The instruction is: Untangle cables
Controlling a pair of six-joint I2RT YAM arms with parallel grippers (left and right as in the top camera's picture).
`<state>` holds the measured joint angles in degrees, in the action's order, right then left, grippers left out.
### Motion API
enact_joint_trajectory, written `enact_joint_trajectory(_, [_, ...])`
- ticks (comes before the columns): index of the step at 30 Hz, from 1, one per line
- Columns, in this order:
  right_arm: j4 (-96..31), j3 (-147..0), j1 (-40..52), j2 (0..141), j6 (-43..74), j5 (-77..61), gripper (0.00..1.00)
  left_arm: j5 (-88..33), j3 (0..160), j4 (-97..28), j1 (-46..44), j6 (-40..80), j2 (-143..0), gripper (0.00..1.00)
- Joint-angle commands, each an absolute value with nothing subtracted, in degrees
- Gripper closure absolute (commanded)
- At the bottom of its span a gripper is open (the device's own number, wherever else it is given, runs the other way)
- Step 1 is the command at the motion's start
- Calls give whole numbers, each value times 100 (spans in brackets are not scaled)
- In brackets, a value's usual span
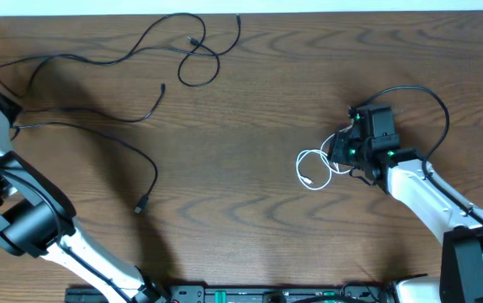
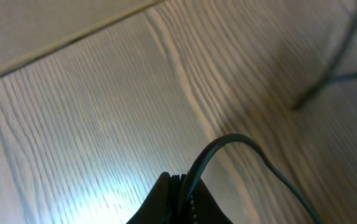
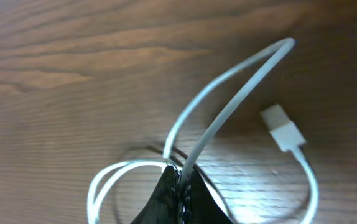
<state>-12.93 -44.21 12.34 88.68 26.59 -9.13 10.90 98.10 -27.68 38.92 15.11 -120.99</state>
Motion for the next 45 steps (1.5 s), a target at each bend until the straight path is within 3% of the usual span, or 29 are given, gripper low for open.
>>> enact_joint_trajectory(1, [-1216, -4263, 1208, 8917, 2720, -591, 99, 1426, 9789, -2460, 4139, 1201, -12429, 92])
enact_joint_trajectory(8, [-1109, -4228, 1208, 8917, 2720, -589, 99, 1468, 9795, -1975, 4460, 106, -12455, 92])
enact_joint_trajectory(9, [-1094, -4228, 1208, 8917, 2718, -591, 99, 1463, 9793, -1984, 4495, 108, -12455, 76])
enact_joint_trajectory(10, [-1083, -4228, 1208, 8917, 2720, -589, 99, 1463, 9793, -2005, 4536, 108, -12455, 51])
enact_joint_trajectory(11, [-1070, -4228, 1208, 8917, 2718, -589, 99, 1466, 9793, -2003, 4560, 104, -12455, 35])
enact_joint_trajectory(16, [-1074, -4219, 1208, 8917, 2718, -545, 99, 1463, 9795, -2008, 4574, -169, -12451, 24])
enact_joint_trajectory(24, [-1081, -4219, 1210, 8919, 2718, -543, 99, 1070, 9795, -2272, 4316, -123, -11904, 21])
enact_joint_trajectory(29, [-1083, -4219, 1208, 8945, 2720, -458, 99, -283, 9795, -2613, 4082, 493, -11410, 22])
enact_joint_trajectory(35, [-1002, -4219, 1208, 9091, 2722, -464, 99, 355, 9789, -3811, 4084, 2357, -11620, 21])
enact_joint_trajectory(45, [-985, -4219, 1208, 9105, 2722, -464, 99, 432, 9771, -4193, 4185, 2440, -12613, 23])
